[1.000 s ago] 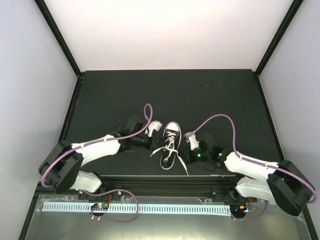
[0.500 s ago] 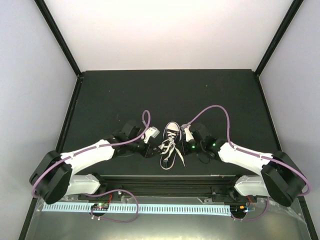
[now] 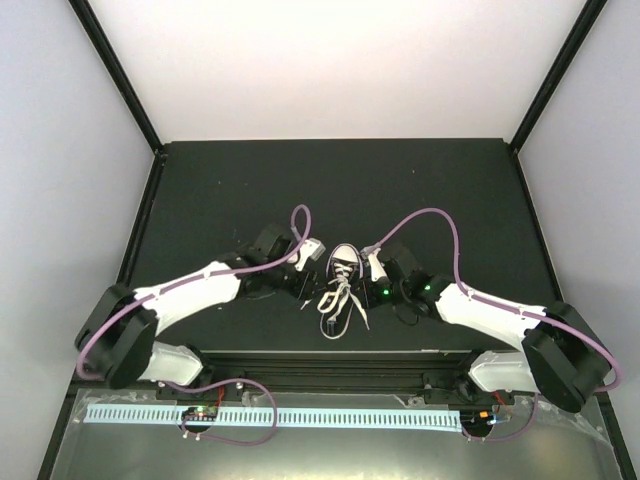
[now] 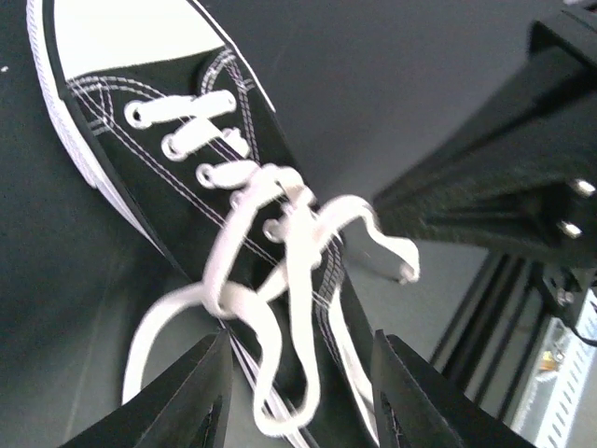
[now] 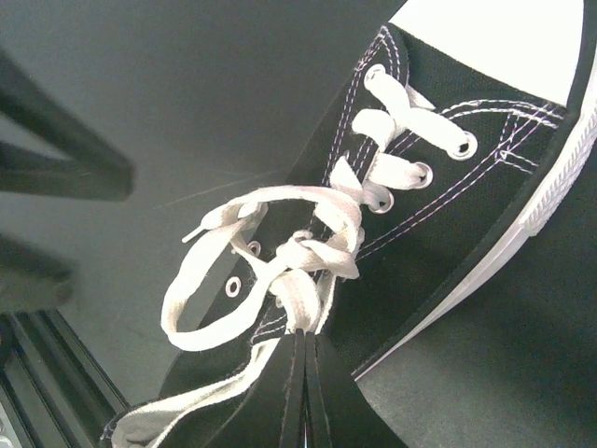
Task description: Tie the shoes
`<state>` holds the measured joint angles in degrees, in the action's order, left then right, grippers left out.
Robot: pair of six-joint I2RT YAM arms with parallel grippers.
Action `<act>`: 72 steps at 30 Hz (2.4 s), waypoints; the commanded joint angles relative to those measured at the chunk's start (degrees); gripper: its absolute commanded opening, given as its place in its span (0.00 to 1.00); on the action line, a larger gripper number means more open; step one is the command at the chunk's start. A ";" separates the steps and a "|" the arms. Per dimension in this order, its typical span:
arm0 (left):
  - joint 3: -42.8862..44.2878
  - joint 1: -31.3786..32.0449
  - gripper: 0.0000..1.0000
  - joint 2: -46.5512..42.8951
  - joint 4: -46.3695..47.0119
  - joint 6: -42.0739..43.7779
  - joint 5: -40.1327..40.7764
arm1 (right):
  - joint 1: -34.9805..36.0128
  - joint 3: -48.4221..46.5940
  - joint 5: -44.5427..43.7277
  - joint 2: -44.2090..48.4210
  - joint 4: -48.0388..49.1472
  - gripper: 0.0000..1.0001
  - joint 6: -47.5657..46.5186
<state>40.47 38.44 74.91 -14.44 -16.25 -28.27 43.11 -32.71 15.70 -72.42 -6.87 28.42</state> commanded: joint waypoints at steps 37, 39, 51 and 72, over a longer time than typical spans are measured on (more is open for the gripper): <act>4.34 -0.64 0.02 14.44 12.55 0.90 2.20 | 0.34 -4.20 0.34 -1.07 1.24 0.02 -0.94; 3.97 -0.60 0.02 14.45 12.62 0.76 2.11 | 0.32 -4.67 0.56 -2.49 1.86 0.02 -0.87; 0.55 -0.55 0.01 11.88 16.68 -0.51 0.94 | 0.34 -5.24 2.09 -8.94 6.55 0.02 -0.99; -3.76 -3.09 0.30 6.49 18.35 -2.04 -1.84 | 0.37 -2.74 0.92 -10.65 9.16 0.02 -0.03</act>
<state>36.16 37.41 85.01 4.01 -17.02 -32.29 43.11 -36.38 17.52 -83.31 1.02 28.45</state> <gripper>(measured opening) 0.265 0.018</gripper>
